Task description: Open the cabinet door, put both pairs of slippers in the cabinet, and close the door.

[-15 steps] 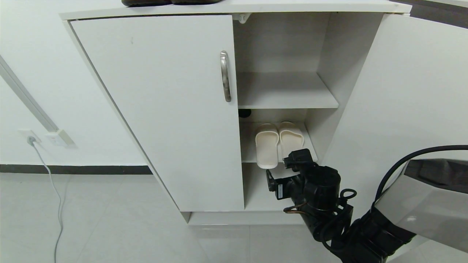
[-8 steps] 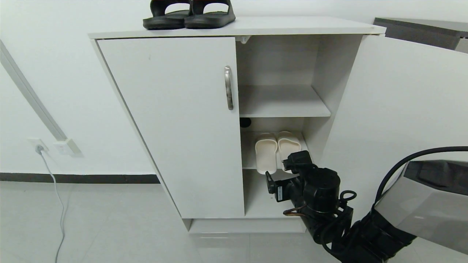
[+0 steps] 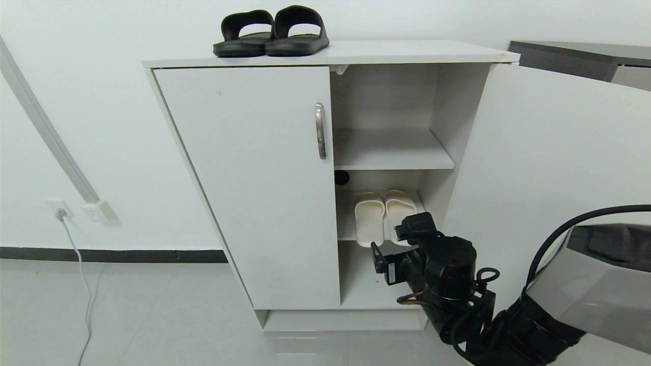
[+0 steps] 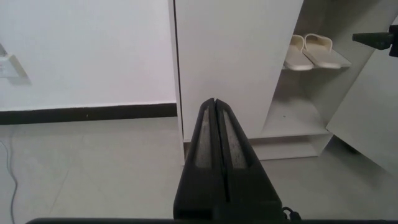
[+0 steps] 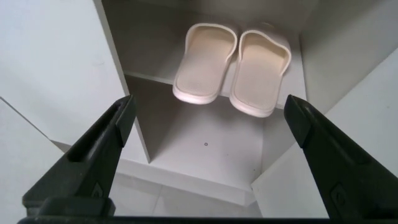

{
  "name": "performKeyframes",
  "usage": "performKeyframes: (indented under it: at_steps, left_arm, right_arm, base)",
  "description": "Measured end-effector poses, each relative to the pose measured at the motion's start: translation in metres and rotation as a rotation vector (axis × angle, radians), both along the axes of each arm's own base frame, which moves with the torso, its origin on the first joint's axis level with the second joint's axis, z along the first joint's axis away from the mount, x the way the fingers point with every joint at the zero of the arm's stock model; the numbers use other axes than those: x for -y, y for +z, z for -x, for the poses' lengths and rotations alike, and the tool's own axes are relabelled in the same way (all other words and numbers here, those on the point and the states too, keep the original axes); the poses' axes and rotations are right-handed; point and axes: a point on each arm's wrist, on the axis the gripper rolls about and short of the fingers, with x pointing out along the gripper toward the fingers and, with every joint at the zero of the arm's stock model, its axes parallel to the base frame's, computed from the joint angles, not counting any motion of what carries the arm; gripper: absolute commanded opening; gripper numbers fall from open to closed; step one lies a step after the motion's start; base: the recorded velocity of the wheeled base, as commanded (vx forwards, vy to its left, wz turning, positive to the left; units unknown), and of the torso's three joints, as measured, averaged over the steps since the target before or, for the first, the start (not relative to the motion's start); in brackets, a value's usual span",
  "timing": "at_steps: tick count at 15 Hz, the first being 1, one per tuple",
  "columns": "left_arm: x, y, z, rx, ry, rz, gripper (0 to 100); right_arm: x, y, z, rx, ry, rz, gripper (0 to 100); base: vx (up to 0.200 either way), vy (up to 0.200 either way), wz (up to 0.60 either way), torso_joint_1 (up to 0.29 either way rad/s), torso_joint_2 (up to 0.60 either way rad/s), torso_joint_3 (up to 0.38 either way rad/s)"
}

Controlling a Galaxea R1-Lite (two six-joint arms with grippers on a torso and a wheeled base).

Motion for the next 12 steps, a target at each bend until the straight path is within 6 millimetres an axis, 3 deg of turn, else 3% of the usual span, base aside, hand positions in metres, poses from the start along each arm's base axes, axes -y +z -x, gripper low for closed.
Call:
performKeyframes:
  at_steps: [3,12]
  left_arm:
    - [0.0000,0.0000,0.0000,0.000,0.001,0.001,0]
    - [0.0000,0.0000,0.0000,0.000,0.000,0.002,0]
  right_arm:
    - [0.0002,-0.0013,0.0013,-0.005,0.004,0.005,100]
    - [-0.0003,-0.0022,0.0046,-0.010,0.016,0.009,100]
  base:
    - [0.000,0.000,0.00,0.000,0.00,0.000]
    - [0.000,0.200,0.00,0.003,0.00,0.003]
